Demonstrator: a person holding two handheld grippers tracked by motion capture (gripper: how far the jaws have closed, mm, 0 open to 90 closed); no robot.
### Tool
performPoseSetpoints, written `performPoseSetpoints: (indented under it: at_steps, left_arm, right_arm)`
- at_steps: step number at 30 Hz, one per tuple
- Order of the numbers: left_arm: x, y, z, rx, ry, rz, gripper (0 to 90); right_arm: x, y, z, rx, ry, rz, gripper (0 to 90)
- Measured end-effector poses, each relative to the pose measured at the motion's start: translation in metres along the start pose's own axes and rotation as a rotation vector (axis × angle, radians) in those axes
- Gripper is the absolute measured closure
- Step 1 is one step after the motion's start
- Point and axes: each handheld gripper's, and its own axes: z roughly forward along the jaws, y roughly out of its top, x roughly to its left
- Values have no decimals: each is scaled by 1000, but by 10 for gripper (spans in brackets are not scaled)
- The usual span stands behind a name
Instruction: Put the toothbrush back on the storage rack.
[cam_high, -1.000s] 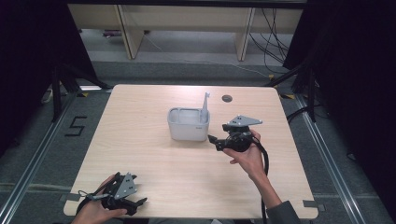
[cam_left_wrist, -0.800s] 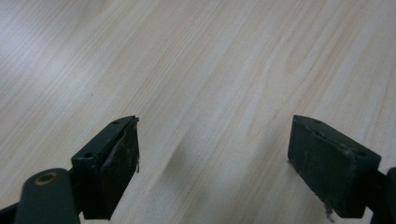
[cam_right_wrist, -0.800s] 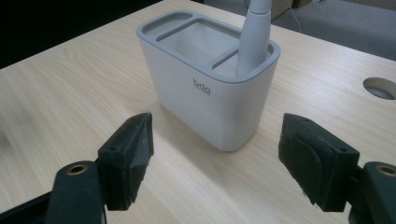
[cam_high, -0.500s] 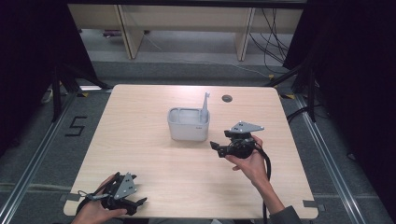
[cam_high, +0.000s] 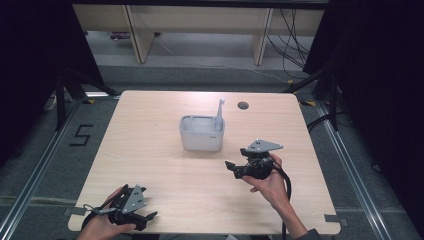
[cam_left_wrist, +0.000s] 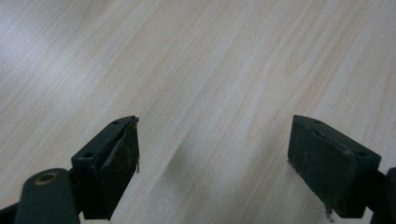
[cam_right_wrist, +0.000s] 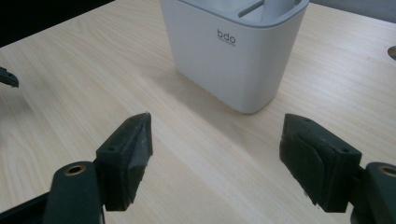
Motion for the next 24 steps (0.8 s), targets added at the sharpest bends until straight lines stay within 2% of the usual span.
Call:
performPoseSetpoints:
  at_steps: [1,3,5,6,7,8,9,10,11,12,14,17,19,20,22,24]
  left_arm:
    - [1,0,-1,16,-5,19,163]
    - [1,0,-1,16,-4,17,164]
    - [1,0,-1,15,-5,17,164]
    - [-1,0,1,-11,0,-12,163]
    - [-1,0,1,-11,2,-13,163]
    - [-1,0,1,-10,2,-13,163]
    - [0,0,0,0,0,0,164]
    - [1,0,-1,17,-4,20,163]
    - [1,0,-1,15,-4,18,163]
    - [1,0,-1,16,-4,18,164]
    - [1,0,-1,16,-5,17,163]
    - [1,0,-1,16,-5,18,164]
    - [1,0,-1,15,-5,18,163]
    - [1,0,-1,15,-5,18,164]
    - [1,0,-1,16,-5,18,163]
    - [1,0,-1,15,-5,18,163]
  right_arm:
    - [0,-1,0,0,6,-4,264]
    - [-1,-3,-1,-1,3,-25,260]
    - [0,-6,-2,2,8,-14,260]
    - [1,-8,-3,6,9,-2,258]
    - [0,-9,-3,0,5,-17,257]
    - [1,-10,-3,4,13,-4,256]
    - [0,-11,-4,2,18,-13,256]
    - [2,-13,-4,-1,16,4,255]
    - [2,-14,-4,5,21,11,255]
    - [1,-15,-5,9,14,-10,254]
    - [1,-17,-5,5,4,-15,252]
    - [2,-20,-7,16,10,18,252]
    - [0,-21,-6,8,24,1,249]
    - [1,-22,-8,21,14,30,243]
    - [-1,-24,-9,10,4,5,229]
    - [-1,-26,-9,14,19,13,218]
